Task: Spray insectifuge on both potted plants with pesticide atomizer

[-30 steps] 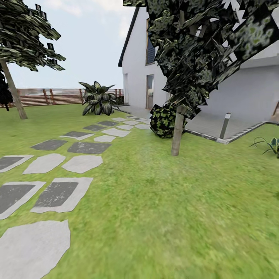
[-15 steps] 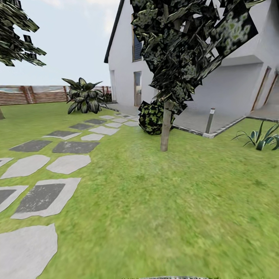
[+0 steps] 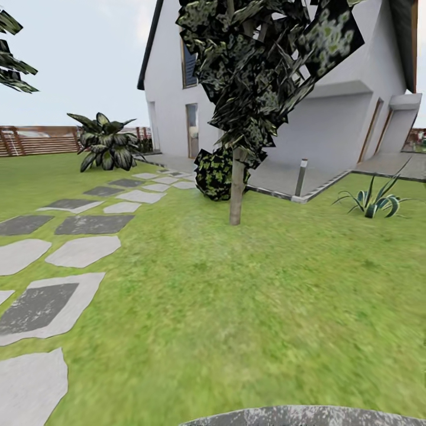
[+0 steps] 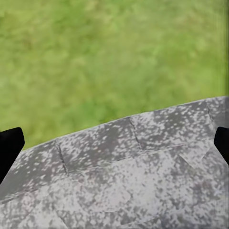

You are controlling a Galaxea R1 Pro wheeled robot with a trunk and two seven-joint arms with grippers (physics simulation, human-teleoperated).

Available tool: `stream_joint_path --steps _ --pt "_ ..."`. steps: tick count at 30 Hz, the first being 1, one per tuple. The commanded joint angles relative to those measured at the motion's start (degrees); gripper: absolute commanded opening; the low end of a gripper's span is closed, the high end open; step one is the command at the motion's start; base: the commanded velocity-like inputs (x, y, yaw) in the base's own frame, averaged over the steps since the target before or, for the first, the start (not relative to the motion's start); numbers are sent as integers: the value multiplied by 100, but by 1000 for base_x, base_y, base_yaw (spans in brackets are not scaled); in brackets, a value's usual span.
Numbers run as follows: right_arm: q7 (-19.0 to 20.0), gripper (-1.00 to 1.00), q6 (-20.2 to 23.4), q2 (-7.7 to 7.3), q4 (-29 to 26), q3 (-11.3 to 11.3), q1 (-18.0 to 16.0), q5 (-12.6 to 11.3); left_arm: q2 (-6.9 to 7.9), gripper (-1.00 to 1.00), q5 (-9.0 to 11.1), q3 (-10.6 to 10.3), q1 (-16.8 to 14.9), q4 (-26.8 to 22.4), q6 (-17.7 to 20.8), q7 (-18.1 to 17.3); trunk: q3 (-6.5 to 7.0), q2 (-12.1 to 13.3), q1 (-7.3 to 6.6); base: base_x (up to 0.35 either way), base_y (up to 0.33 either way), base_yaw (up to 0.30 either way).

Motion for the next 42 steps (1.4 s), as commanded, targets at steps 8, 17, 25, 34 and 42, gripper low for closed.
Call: stream_joint_path --steps 8,17,25,34,42 --pt "7 100 -19 -1 5 -7 -3 -8 2 100 7 -3 -5 3 -18 -6 -207 -325 176 0 0 -198" --pt "7 100 -19 2 5 -7 -2 -8 0 100 7 -3 -5 3 -18 -8 -434 -686 373 0 0 -198" --pt "7 100 -19 2 5 -7 -1 -8 -5 100 7 -3 -5 3 -18 -8 -635 -1007 549 0 0 -198" --pt "7 100 -19 2 5 -7 -5 -8 0 100 7 -3 -5 3 -18 -8 -862 -1368 747 0 0 -196" --pt "7 100 -19 2 5 -5 -5 -8 -3 100 7 -3 -5 3 -18 -8 -1065 -1688 922 0 0 -188"
